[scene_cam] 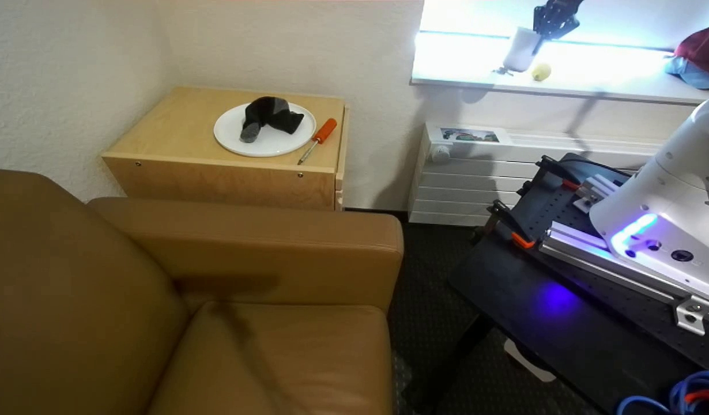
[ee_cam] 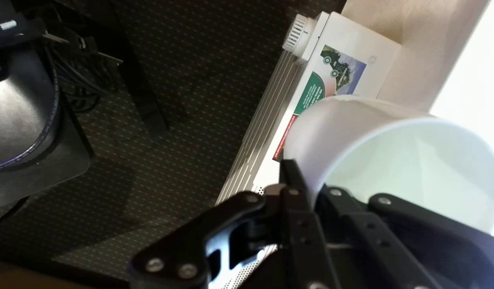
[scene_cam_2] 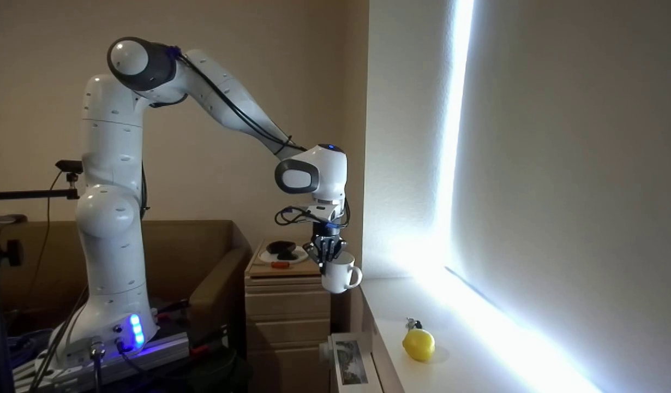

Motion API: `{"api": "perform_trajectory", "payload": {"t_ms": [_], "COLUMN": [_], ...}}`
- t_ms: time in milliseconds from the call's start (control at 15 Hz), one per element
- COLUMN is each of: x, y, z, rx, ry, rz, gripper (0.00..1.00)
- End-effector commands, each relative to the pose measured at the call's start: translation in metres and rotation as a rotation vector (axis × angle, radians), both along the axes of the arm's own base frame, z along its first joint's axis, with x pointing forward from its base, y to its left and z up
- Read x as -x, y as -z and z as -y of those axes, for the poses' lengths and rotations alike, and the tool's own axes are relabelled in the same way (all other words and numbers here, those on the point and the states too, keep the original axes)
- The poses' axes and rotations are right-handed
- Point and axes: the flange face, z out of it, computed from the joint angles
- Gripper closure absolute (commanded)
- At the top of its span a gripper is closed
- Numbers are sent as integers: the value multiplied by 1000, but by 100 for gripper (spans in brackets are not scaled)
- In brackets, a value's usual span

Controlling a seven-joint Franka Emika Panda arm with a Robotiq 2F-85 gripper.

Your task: Move the white cup to the windowsill

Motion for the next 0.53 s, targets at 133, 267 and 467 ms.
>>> {"api": "perform_trajectory", "payload": {"t_ms": [133, 267, 467], "x": [-33, -64, -108], "y": [17, 22, 22], "z": [-5, -1, 2], "rx": [68, 128, 137], "ry": [14, 93, 197], "rz": [-51, -30, 4], "gripper": [99, 99, 99]}}
